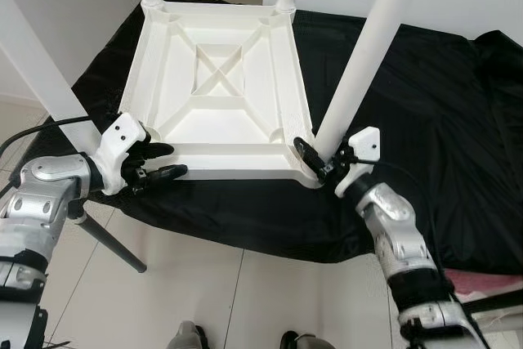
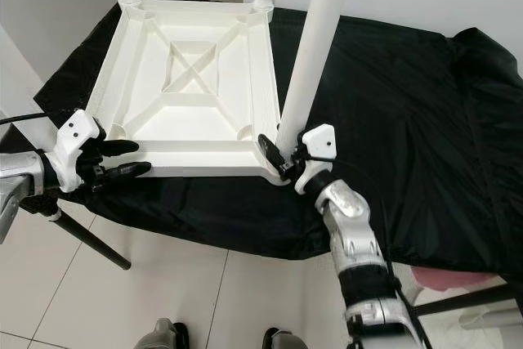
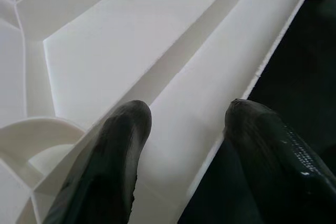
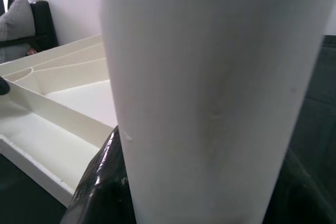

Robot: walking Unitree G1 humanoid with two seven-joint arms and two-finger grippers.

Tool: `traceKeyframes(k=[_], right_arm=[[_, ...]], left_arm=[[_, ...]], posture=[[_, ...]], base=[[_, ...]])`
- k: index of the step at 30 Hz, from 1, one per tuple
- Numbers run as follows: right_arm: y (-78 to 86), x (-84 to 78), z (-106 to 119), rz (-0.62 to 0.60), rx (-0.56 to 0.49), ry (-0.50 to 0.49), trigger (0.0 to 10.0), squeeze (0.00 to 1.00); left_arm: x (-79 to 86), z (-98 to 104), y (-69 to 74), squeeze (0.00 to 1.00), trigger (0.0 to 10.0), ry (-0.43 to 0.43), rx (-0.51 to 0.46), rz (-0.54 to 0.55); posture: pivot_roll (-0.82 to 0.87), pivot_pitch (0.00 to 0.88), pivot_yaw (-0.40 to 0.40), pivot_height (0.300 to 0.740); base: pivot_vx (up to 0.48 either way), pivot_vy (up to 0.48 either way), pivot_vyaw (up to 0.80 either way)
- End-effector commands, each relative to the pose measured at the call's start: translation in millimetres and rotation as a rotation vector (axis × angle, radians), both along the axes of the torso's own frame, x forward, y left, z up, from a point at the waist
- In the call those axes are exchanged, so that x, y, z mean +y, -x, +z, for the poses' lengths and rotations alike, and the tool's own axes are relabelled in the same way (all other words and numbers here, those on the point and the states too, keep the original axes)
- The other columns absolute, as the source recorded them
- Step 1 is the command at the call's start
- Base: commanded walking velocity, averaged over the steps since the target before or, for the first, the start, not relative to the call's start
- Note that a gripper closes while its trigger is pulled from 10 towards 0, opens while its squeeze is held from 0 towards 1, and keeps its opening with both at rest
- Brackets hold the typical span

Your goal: Building children table

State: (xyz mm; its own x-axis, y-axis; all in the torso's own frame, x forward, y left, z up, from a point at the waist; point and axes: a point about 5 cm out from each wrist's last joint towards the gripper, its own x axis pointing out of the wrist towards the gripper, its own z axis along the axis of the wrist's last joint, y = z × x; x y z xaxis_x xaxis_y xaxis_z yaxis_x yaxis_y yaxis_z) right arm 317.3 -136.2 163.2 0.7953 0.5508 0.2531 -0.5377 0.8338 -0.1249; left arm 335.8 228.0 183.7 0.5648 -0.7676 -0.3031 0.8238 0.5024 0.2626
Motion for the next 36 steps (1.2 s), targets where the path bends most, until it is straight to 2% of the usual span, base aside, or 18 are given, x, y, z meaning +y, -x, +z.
traceKeyframes(k=[1, 6, 11, 13, 18, 19, 20, 21, 25, 26, 27, 28, 30, 31, 32, 35, 36], right_arm=[[7.8, 5.3, -8, 0.022, 0.039, -0.015, 10.0, 0.0], [13.2, 6.4, -7, 0.007, 0.042, -0.03, 10.0, 0.0], [11.0, 6.7, -6, -0.025, 0.034, -0.036, 10.0, 0.0], [10.8, 6.4, -7, -0.044, 0.037, -0.033, 10.0, 0.0], [13.3, 6.8, -7, -0.075, 0.047, -0.05, 10.0, 0.0], [14.5, 7.9, -7, -0.082, 0.047, -0.063, 10.0, 0.15], [16.0, 10.0, -7, -0.077, 0.053, -0.085, 10.0, 0.84], [17.3, 12.3, -7, -0.065, 0.058, -0.097, 10.0, 1.0], [17.6, 15.3, -8, -0.069, 0.061, -0.083, 10.0, 1.0], [17.0, 15.2, -8, -0.078, 0.061, -0.085, 10.0, 0.29], [17.0, 15.2, -8, -0.078, 0.061, -0.085, 10.0, 0.29], [16.9, 15.8, -8, -0.079, 0.065, -0.09, 10.0, 0.0], [18.5, 16.9, -7, -0.097, 0.052, -0.096, 10.0, 0.0], [18.5, 16.9, -7, -0.097, 0.052, -0.096, 10.0, 0.0], [20.5, 16.8, -4, -0.139, 0.031, -0.11, 10.0, 0.0], [22.1, 17.2, -3, -0.151, 0.029, -0.122, 10.0, 0.0], [24.1, 18.1, -2, -0.155, 0.027, -0.131, 10.0, 0.0]], left_arm=[[1.2, 0, -0.9, 0.0, 10.0, -0.018, -0.007, -0.015], [7.3, 6, -7.1, 0.0, 10.0, -0.015, -0.055, 0.043], [11.9, 14, -11.9, 0.0, 10.0, -0.005, -0.08, 0.073], [2.7, 14, -9.0, 0.0, 10.0, 0.033, -0.085, 0.031], [-10.4, 14, -2.8, 0.0, 10.0, 0.069, -0.109, -0.024], [-13.4, 15, -1.4, 0.0, 10.0, 0.073, -0.137, -0.027], [-13.0, 15, -1.3, 0.0, 10.0, 0.08, -0.147, -0.022], [-10.5, 14, -2.1, 0.0, 10.0, 0.085, -0.144, -0.01], [-4.0, 9, -5.1, 0.0, 10.0, 0.079, -0.143, 0.023], [-5.8, 8, -3.4, 0.0, 10.0, 0.071, -0.147, 0.008], [-5.8, 8, -3.4, 0.0, 10.0, 0.071, -0.147, 0.008], [-9.2, 8, -2.1, 0.0, 10.0, 0.08, -0.152, -0.002], [-21.1, 14, 3.1, 0.0, 10.0, 0.133, -0.176, -0.02], [-21.1, 14, 3.1, 0.0, 10.0, 0.133, -0.176, -0.02], [-35.3, 19, 12.4, 0.0, 10.0, 0.187, -0.198, -0.047], [-43.1, 19, 18.6, 0.0, 10.0, 0.209, -0.201, -0.063], [-49.6, 18, 24.9, 0.0, 10.0, 0.223, -0.197, -0.077]], posture=[[0.04, 0.158, -0.01, 0.74], [0.04, 0.156, -0.017, 0.74], [0.04, 0.156, -0.012, 0.74], [0.03, 0.156, -0.009, 0.74], [0.04, 0.155, -0.016, 0.74], [0.04, 0.154, -0.025, 0.74], [0.05, 0.154, -0.029, 0.74], [0.05, 0.154, -0.029, 0.74], [0.06, 0.154, -0.037, 0.74], [0.06, 0.153, -0.037, 0.74], [0.06, 0.153, -0.037, 0.74], [0.06, 0.153, -0.035, 0.74], [0.05, 0.154, -0.034, 0.74], [0.05, 0.154, -0.034, 0.74], [0.05, 0.154, -0.033, 0.74], [0.04, 0.155, -0.032, 0.74], [0.04, 0.155, -0.032, 0.74]], base=[[0.0, 0.0, 0.0], [0.0, 0.0, 0.0], [0.0, 0.0, 0.0], [0.0, 0.0, 0.0], [0.0, 0.0, 0.0], [0.0, 0.0, 0.0], [0.0, 0.0, 0.0], [0.0, 0.0, 0.0], [0.0, 0.0, 0.0], [0.0, 0.0, 0.0], [0.0, 0.0, 0.0], [0.0, 0.0, 0.0], [0.0, 0.0, 0.0], [0.0, 0.0, 0.0], [0.0, 0.0, 0.0], [0.0, 0.0, 0.0], [0.0, 0.0, 0.0]])
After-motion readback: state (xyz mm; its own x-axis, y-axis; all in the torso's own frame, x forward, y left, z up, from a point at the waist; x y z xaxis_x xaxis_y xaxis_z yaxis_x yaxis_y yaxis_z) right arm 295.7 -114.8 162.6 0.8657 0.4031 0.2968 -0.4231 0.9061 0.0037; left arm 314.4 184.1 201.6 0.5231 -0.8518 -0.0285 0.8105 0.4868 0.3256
